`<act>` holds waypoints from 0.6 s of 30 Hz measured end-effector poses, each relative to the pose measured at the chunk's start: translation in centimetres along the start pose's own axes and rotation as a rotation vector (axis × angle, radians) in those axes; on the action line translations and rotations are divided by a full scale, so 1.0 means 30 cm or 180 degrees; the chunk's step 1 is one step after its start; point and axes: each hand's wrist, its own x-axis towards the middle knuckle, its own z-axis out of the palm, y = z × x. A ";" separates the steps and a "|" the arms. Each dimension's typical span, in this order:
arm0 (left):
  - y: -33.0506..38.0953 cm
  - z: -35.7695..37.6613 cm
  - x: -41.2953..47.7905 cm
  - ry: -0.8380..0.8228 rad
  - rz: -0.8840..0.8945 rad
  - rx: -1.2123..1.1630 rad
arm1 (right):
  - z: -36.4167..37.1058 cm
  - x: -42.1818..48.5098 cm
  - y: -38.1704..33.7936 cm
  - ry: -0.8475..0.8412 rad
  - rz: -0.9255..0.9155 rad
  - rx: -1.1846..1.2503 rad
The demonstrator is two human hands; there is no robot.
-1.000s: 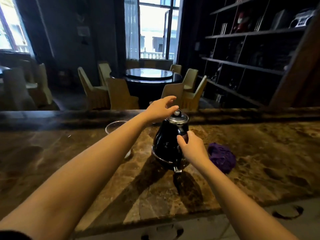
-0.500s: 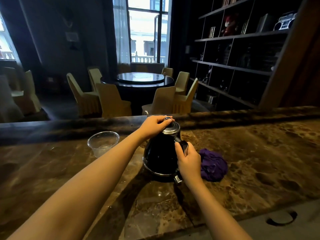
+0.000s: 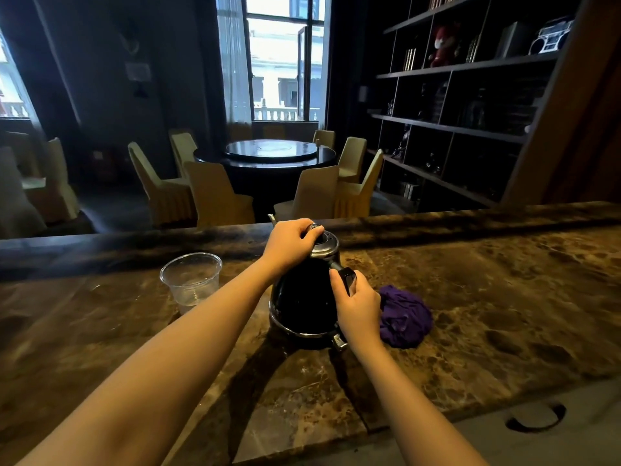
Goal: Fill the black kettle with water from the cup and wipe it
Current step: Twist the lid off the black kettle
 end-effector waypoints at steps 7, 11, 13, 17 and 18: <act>0.039 -0.013 0.008 0.0027 -0.0099 0.0153 | -0.002 0.000 0.005 -0.0079 -0.0020 0.0174; 0.028 -0.047 -0.033 0.0359 -0.0159 -0.0251 | -0.002 0.002 0.004 -0.0165 0.0000 0.0281; 0.036 -0.070 -0.049 0.0376 -0.0095 -0.0281 | -0.002 0.003 0.005 -0.0203 0.0035 0.0279; 0.021 -0.129 -0.119 0.0558 -0.0037 -0.0380 | -0.002 0.000 0.004 -0.0157 -0.0020 0.0323; 0.004 -0.141 -0.150 0.0631 -0.0057 -0.0375 | -0.003 -0.001 0.002 -0.0144 -0.0014 0.0341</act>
